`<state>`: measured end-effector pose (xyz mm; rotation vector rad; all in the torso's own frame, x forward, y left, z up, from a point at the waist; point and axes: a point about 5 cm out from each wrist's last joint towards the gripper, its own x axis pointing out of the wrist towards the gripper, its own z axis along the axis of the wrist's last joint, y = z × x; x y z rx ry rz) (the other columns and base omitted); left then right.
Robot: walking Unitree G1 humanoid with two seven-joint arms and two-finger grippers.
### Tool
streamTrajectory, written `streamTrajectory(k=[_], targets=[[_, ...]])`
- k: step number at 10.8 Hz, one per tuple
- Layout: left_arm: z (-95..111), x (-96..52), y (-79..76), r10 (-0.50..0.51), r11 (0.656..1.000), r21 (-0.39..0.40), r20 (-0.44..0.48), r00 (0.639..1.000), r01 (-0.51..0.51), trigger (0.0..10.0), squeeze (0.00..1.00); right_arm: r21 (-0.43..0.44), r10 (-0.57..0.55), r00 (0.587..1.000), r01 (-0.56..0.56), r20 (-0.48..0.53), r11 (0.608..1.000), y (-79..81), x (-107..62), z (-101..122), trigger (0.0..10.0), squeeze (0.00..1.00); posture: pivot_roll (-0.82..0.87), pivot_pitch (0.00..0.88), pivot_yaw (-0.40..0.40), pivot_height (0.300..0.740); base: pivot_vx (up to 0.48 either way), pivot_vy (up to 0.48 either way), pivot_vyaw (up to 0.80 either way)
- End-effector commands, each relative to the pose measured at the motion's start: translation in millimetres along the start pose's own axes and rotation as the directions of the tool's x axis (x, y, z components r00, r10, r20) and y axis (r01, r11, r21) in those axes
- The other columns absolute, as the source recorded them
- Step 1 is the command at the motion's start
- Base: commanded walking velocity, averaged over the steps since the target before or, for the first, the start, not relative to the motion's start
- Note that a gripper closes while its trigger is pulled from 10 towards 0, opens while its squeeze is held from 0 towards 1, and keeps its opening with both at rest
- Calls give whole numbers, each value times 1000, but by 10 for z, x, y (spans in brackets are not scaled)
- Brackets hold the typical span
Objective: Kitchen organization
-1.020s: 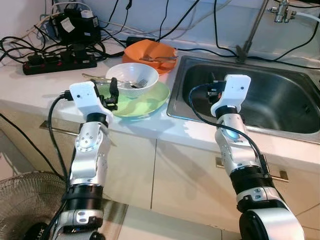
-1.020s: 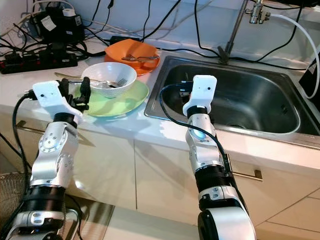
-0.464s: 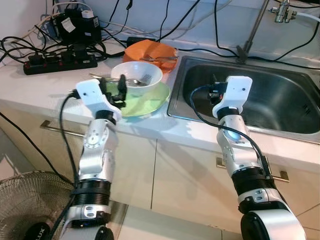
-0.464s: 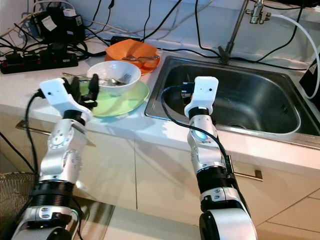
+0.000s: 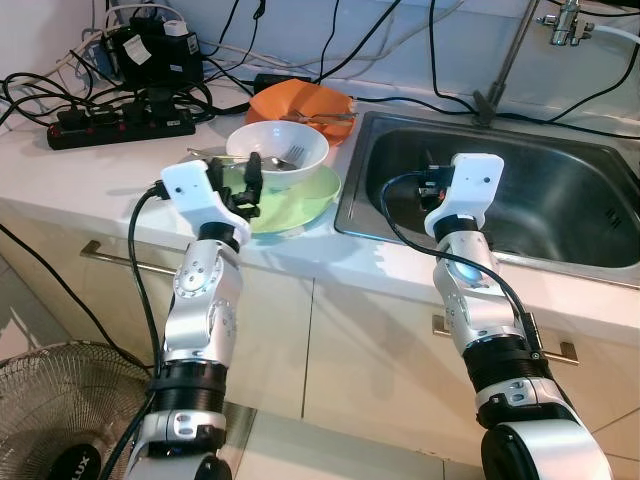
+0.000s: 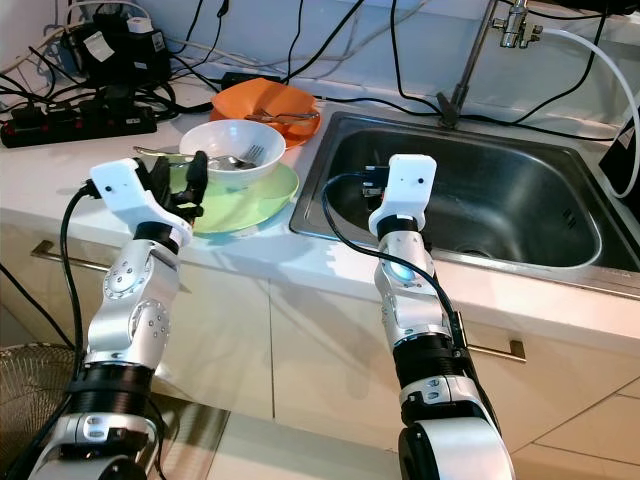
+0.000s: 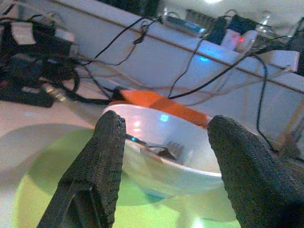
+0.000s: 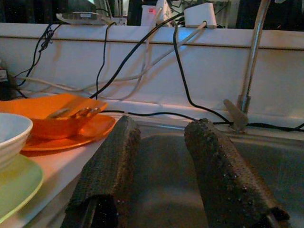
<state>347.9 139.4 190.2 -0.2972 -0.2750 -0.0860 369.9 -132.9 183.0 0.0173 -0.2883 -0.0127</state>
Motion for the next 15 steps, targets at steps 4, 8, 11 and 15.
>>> streamTrajectory(k=[4, 8, 11, 15], targets=[[-57, -60, 12, 4, 1000, 4, -32, 999, -4, 10000, 0, 11, 8, 1000, -8, -2, 1000, 36, 25, 31, 10000, 0, 202, 0, -47, 740, 0, 0, 0], [-43, -89, 9, 7, 1000, 18, -29, 1000, -6, 10000, 0, 10, 5, 1000, -5, -10, 1000, 29, 15, 19, 10000, 0, 202, 0, -57, 740, 0, 0, 0], [18, -97, 108, 77, 997, 29, 13, 997, -77, 10000, 0, 14, 12, 1000, -12, -14, 1000, 47, 14, 15, 10000, 0, 207, 3, -63, 740, 0, 0, 0], [-76, -2, 70, 48, 999, 14, -28, 998, -48, 10000, 0, 12, 14, 1000, -14, -13, 1000, 45, 21, 26, 10000, 0, 190, 2, -66, 740, 0, 0, 0]])
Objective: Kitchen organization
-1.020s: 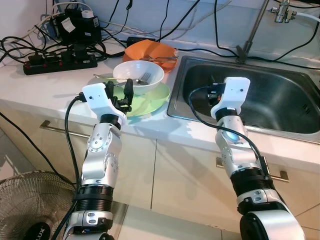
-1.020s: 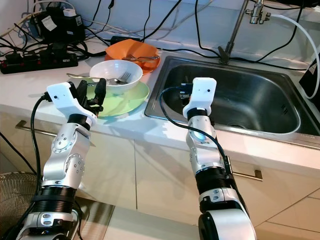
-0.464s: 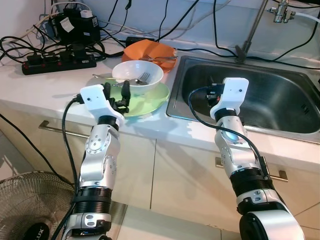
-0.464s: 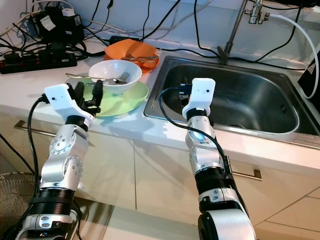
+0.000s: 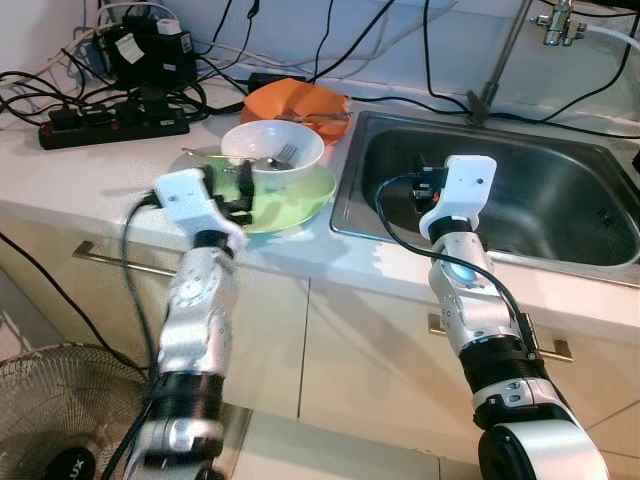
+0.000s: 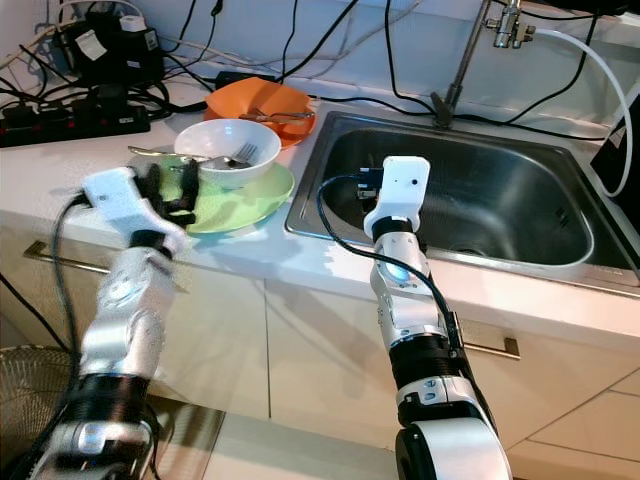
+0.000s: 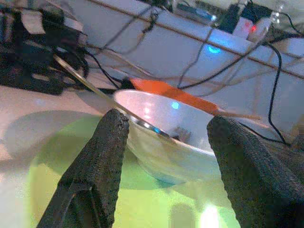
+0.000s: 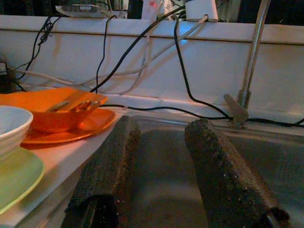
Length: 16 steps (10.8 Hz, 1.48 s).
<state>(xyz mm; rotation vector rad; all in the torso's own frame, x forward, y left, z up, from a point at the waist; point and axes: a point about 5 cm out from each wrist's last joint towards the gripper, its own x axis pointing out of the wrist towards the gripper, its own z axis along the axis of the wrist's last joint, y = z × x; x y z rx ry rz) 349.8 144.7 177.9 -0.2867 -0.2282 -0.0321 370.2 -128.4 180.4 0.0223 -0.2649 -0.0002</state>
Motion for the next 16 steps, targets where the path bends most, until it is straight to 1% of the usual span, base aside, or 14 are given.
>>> streamTrajectory(k=[1, 2, 3, 5, 8, 9, 10, 11, 16], targets=[[17, 47, -37, -18, 1000, -8, 6, 1000, 18, 10000, 0, 3, 2, 1000, -2, 12, 1000, -6, 28, 58, 10000, 0, 186, 0, -66, 740, 0, 0, 0], [18, 106, -67, -25, 999, -26, 5, 1000, 25, 10000, 0, -1, -1, 1000, 1, 15, 1000, -24, 32, 68, 10000, 0, 176, 0, -66, 740, 0, 0, 0], [19, 123, -75, -26, 999, -31, 7, 1000, 26, 10000, 0, -3, -3, 1000, 3, 17, 1000, -33, 33, 73, 10000, 0, 173, 0, -66, 740, 0, 0, 0], [37, 155, -70, -18, 999, -29, 30, 999, 19, 10000, 0, -6, -5, 1000, 5, 16, 1000, -45, 29, 69, 10000, 0, 175, 0, -70, 740, 0, 0, 0], [38, 162, -67, -17, 1000, -12, 42, 999, 17, 10000, 0, -6, 0, 1000, 0, 10, 1000, -36, 27, 56, 10000, 0, 182, 0, -74, 740, 0, 0, 0], [31, 164, -79, -20, 1000, -9, 44, 999, 20, 6392, 0, -6, 1, 1000, -1, 9, 1000, -32, 29, 54, 10000, 0, 182, 0, -73, 740, 0, 0, 0], [31, 165, -88, -22, 1000, -10, 46, 999, 23, 471, 0, -5, 0, 1000, 0, 10, 1000, -35, 30, 57, 10000, 0, 180, 0, -72, 740, 0, 0, 0], [29, 167, -98, -26, 1000, -13, 47, 999, 27, 0, 0, -6, -3, 1000, 3, 11, 1000, -46, 33, 58, 10000, 0, 181, 0, -71, 740, 0, 0, 0], [21, 154, -148, -41, 999, -22, 47, 998, 42, 0, 0, 0, -2, 1000, 2, 8, 1000, -28, 34, 51, 10000, 0, 187, 0, -70, 740, 0, 0, 0]])
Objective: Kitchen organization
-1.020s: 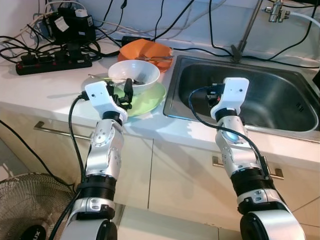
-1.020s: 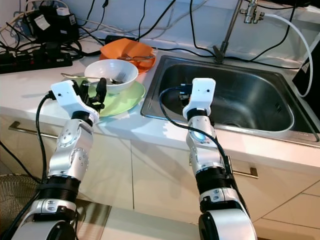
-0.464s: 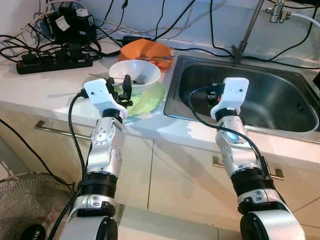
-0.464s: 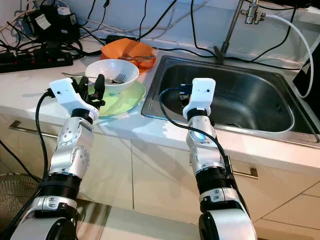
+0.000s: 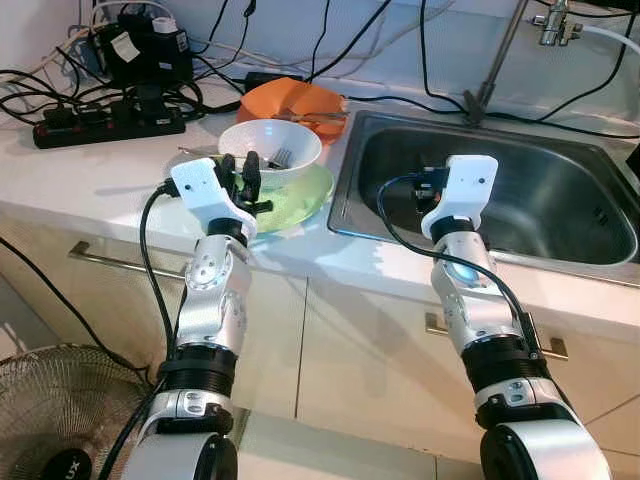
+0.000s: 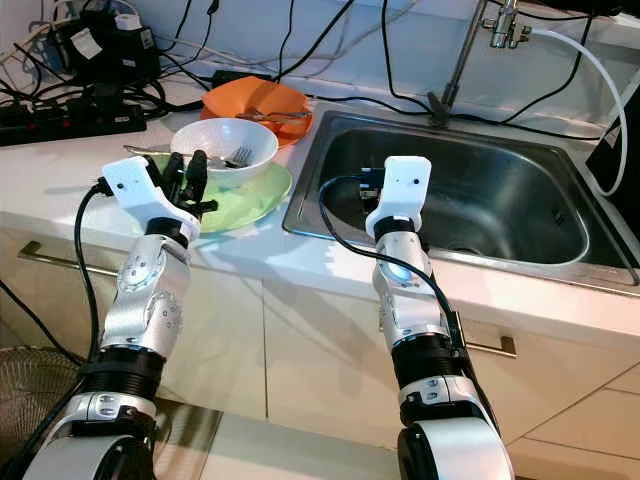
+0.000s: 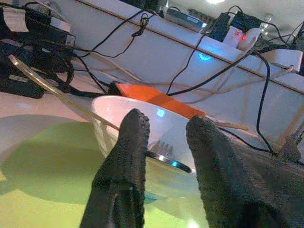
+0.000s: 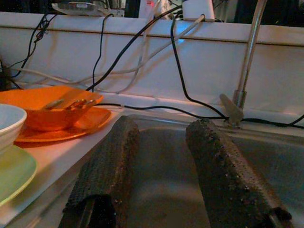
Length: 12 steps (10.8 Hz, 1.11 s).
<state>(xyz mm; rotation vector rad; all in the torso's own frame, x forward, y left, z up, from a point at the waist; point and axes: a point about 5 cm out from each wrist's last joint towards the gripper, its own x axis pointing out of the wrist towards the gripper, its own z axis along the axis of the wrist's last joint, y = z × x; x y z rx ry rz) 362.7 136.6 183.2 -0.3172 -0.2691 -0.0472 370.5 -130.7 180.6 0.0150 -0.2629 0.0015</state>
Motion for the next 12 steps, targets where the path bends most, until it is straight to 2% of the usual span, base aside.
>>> streamTrajectory(k=[1, 8, 12], targets=[[19, 18, -74, -28, 1000, 7, 6, 1000, 28, 0, 0, 8, -4, 1000, 4, 9, 1000, -1, 29, 47, 10000, 0, 189, 0, -71, 740, 0, 0, 0], [44, 15, -149, -60, 998, -7, 20, 998, 60, 0, 0, 12, -1, 1000, 0, 7, 1000, 17, 24, 38, 10000, 0, 194, 0, -73, 740, 0, 0, 0], [189, 28, -224, -96, 995, 37, 92, 991, 93, 0, 0, 14, 5, 1000, -5, 4, 1000, 39, 25, 30, 10000, 0, 198, 0, -76, 740, 0, 0, 0]])
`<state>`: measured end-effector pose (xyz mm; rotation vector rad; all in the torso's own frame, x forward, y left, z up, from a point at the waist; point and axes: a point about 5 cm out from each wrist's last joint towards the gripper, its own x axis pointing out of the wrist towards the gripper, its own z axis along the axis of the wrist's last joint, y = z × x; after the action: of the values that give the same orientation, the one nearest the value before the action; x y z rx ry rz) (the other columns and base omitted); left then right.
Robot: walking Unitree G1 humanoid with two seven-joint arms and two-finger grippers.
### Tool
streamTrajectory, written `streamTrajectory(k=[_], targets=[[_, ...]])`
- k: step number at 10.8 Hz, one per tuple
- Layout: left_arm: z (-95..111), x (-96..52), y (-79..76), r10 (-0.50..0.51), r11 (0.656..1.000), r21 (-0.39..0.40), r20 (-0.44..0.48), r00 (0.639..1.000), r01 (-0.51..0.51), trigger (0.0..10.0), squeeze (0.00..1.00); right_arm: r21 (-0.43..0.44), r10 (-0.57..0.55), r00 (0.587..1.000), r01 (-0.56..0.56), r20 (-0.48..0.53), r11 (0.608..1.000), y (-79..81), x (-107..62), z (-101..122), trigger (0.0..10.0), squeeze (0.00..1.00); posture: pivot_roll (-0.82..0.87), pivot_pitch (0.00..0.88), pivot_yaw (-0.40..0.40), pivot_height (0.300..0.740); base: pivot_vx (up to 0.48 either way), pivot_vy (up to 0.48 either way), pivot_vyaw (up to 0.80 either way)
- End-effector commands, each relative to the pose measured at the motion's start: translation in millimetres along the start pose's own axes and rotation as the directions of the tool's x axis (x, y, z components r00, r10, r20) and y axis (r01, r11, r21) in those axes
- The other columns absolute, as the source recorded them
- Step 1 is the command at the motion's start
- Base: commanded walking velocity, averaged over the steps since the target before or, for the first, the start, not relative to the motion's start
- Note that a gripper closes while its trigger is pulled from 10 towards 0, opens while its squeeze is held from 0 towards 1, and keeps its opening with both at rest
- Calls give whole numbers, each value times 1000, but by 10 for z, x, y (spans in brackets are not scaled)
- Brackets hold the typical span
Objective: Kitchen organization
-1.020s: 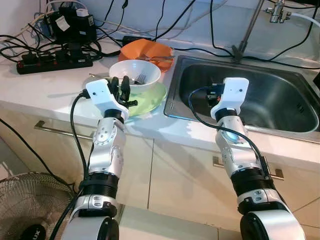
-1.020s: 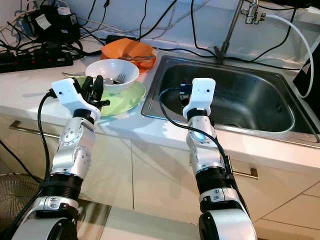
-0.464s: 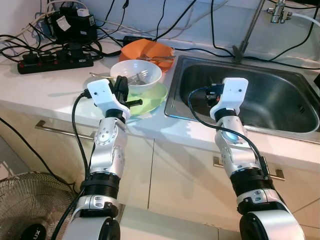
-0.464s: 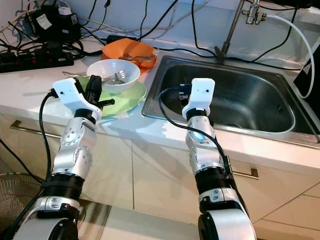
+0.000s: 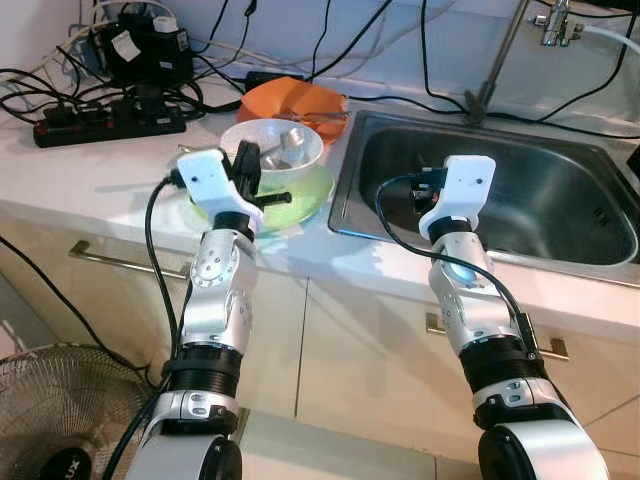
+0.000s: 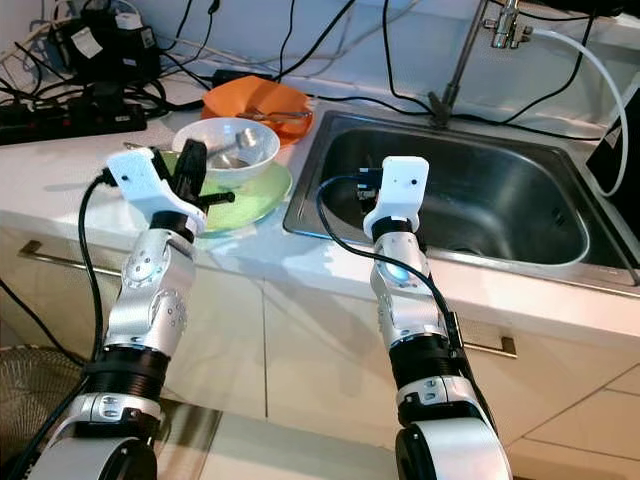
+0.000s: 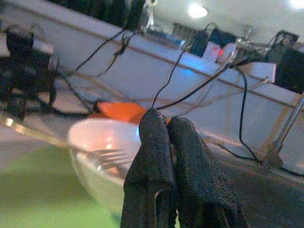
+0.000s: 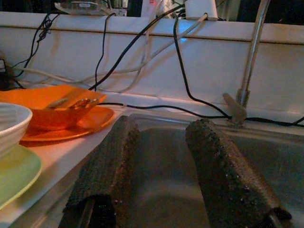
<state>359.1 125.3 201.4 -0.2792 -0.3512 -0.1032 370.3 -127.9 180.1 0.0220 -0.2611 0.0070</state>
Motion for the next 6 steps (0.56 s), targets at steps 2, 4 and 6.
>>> streamTrajectory(k=[2, 4, 6], targets=[[265, 59, -142, -61, 997, 63, 112, 992, 54, 0, 0, 8, 4, 1000, -5, 8, 1000, 15, 28, 35, 10000, 0, 199, 0, -76, 740, 0, 0, 0], [483, 60, -422, -211, 977, 79, 175, 962, 200, 10000, 0, -21, 24, 999, -23, 29, 1000, 29, 24, 48, 10000, 220, 202, 0, -69, 740, 0, 0, 0], [524, 23, -618, -326, 945, 68, 164, 931, 319, 10000, 0, -161, 86, 993, -71, 84, 984, 47, 19, 104, 10000, 1000, 200, 0, -62, 740, 0, 0, 0]])
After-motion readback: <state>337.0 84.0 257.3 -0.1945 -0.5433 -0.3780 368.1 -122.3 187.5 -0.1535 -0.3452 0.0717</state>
